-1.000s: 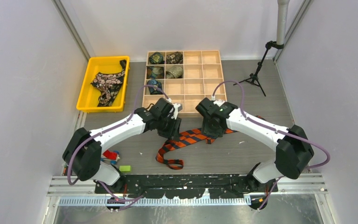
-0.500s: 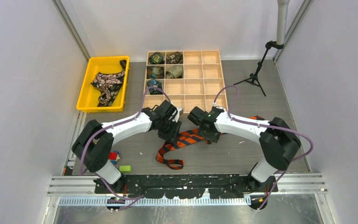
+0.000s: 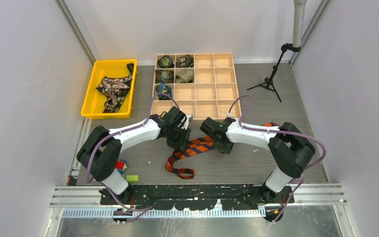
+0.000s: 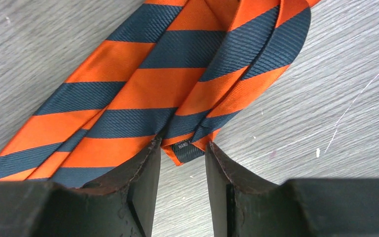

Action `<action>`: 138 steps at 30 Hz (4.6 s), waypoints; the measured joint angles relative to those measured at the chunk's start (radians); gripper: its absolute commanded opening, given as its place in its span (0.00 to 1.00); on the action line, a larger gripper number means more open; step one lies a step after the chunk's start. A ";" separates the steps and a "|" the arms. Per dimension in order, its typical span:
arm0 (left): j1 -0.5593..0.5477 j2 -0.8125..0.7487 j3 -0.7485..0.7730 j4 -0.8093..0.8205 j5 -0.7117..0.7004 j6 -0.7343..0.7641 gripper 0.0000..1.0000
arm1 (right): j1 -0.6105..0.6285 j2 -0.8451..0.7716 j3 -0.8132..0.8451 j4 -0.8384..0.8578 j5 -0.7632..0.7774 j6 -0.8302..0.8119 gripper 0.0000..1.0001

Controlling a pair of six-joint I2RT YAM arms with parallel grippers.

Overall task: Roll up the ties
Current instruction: Flatten out the tie at the center of the board.

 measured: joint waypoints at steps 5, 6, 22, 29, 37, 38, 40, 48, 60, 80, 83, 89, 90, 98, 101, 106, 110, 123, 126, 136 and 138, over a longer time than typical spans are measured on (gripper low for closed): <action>0.008 0.008 -0.011 0.013 0.003 0.000 0.37 | -0.002 -0.026 -0.042 0.024 0.000 0.006 0.51; 0.013 0.010 -0.013 0.016 0.005 0.000 0.37 | -0.002 -0.034 -0.050 0.024 0.000 0.007 0.51; 0.022 0.016 -0.053 0.036 0.027 -0.004 0.36 | -0.012 -0.039 -0.062 0.048 0.005 -0.001 0.00; 0.022 -0.003 -0.061 0.035 0.045 -0.017 0.36 | -0.065 -0.103 -0.004 -0.100 0.023 -0.040 0.00; 0.022 -0.067 -0.061 0.035 0.066 -0.045 0.37 | -0.392 -0.337 0.082 -0.193 0.032 -0.180 0.00; 0.022 -0.073 -0.061 0.034 0.068 -0.048 0.37 | -0.425 -0.337 0.083 -0.193 0.024 -0.199 0.00; 0.022 -0.088 -0.061 0.029 0.072 -0.053 0.37 | -0.492 -0.323 0.083 -0.194 -0.003 -0.240 0.00; 0.022 -0.175 -0.061 -0.010 0.084 -0.054 0.37 | -0.640 -0.248 0.080 -0.166 -0.088 -0.328 0.03; 0.022 -0.296 -0.089 -0.053 0.106 -0.106 0.41 | -0.761 -0.145 0.050 -0.099 -0.128 -0.378 0.19; -0.264 -0.482 -0.122 -0.303 -0.103 -0.327 0.56 | -0.780 -0.286 0.135 -0.136 -0.112 -0.473 0.82; -0.328 -0.448 -0.138 -0.277 -0.130 -0.378 0.56 | -0.765 -0.420 0.125 -0.166 -0.118 -0.482 0.84; -0.393 -0.417 -0.209 -0.188 -0.202 -0.500 0.53 | -0.674 -0.556 0.116 -0.214 -0.132 -0.477 0.86; -0.397 -0.411 -0.214 -0.178 -0.216 -0.513 0.53 | -0.631 -0.550 0.113 -0.216 -0.130 -0.469 0.86; -0.410 -0.387 -0.250 -0.094 -0.312 -0.626 0.47 | -0.266 -0.365 0.096 -0.134 -0.132 -0.356 0.82; -0.411 -0.390 -0.284 -0.068 -0.332 -0.655 0.45 | -0.179 -0.288 0.096 -0.079 -0.133 -0.317 0.80; -0.413 -0.391 -0.327 -0.037 -0.348 -0.692 0.44 | -0.105 -0.170 0.096 0.013 -0.153 -0.280 0.75; -0.413 -0.409 -0.355 -0.015 -0.354 -0.715 0.41 | -0.099 -0.106 0.095 0.076 -0.176 -0.268 0.71; -0.414 -0.510 -0.401 0.013 -0.393 -0.735 0.11 | -0.099 0.052 0.090 0.182 -0.195 -0.256 0.59; -0.414 -0.580 -0.401 -0.025 -0.401 -0.738 0.09 | -0.099 0.088 0.100 0.189 -0.193 -0.255 0.58; -0.374 -0.843 -0.361 -0.181 -0.446 -0.749 0.09 | -0.110 0.126 0.142 0.151 -0.192 -0.262 0.56; -0.348 -0.858 -0.343 -0.216 -0.447 -0.742 0.10 | -0.116 0.136 0.155 0.137 -0.198 -0.262 0.56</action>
